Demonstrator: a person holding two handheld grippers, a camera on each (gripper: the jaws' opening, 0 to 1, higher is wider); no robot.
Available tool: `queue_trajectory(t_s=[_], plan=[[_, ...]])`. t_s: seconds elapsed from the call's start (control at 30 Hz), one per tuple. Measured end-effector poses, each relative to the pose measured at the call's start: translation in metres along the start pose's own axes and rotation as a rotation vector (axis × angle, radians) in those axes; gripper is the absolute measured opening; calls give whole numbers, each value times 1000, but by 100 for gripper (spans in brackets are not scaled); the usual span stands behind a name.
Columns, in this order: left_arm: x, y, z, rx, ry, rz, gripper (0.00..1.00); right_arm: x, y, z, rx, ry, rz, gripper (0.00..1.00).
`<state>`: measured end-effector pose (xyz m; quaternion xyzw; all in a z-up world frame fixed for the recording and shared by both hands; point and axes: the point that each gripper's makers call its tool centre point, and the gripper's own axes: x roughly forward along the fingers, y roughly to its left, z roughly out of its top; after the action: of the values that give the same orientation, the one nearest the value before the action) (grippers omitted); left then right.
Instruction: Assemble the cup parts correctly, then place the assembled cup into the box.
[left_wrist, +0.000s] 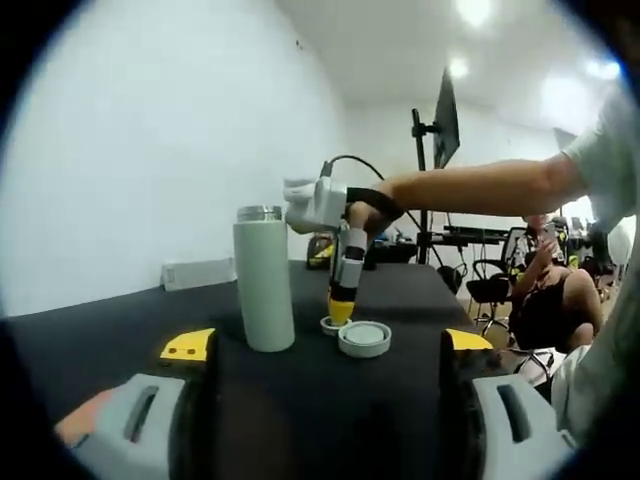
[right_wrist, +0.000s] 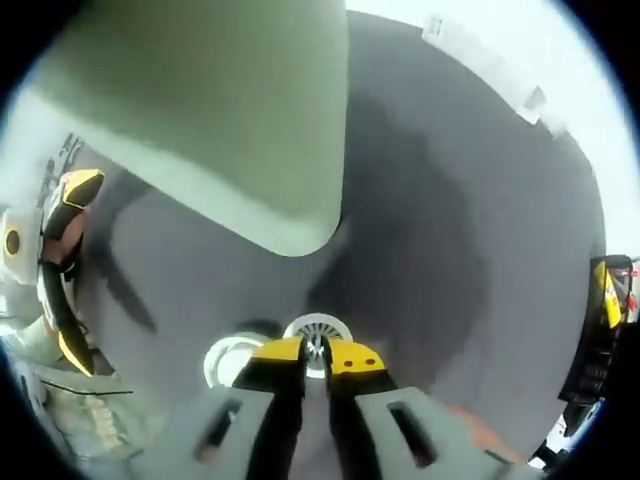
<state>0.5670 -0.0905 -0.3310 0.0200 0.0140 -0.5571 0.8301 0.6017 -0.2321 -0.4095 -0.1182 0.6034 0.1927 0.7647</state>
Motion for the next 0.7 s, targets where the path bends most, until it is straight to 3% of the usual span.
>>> queue_trajectory(t_s=[0.7], plan=[[0,3,-6,15,23,16,83,1,0,-11,-51,2,-2,1]])
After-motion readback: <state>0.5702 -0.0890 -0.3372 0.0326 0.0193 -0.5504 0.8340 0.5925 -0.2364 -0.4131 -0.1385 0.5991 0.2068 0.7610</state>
